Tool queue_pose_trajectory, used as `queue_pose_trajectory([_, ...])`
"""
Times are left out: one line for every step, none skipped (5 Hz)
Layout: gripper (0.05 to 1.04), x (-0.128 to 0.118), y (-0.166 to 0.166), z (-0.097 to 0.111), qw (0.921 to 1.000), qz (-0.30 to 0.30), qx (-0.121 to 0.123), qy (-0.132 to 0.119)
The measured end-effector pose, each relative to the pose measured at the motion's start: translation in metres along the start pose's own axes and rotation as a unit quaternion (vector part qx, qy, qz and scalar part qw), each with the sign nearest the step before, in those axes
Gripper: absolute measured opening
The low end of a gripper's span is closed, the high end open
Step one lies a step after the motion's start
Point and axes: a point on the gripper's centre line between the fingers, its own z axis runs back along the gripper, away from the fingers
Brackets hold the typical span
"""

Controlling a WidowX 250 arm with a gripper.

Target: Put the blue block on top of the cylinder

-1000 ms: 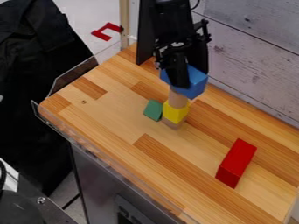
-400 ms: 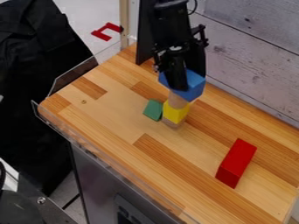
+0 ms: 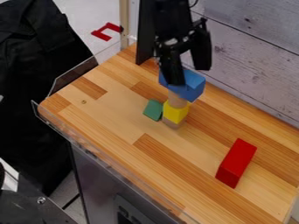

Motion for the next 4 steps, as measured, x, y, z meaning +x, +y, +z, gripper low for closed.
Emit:
queue_pose_trajectory([1.000, -0.001, -0.003, 0.007, 0.9998, -0.008, 0.006, -0.014])
queue_pose_trajectory([1.000, -0.019, -0.005, 0.040, 0.9966, -0.056, 0.001, -0.061])
queue_pose_trajectory([1.000, -0.042, -0.003, 0.058, 0.9880, -0.118, 0.032, -0.094])
queue_pose_trajectory([1.000, -0.073, 0.009, 0.056, 0.9599, -0.218, 0.111, -0.136])
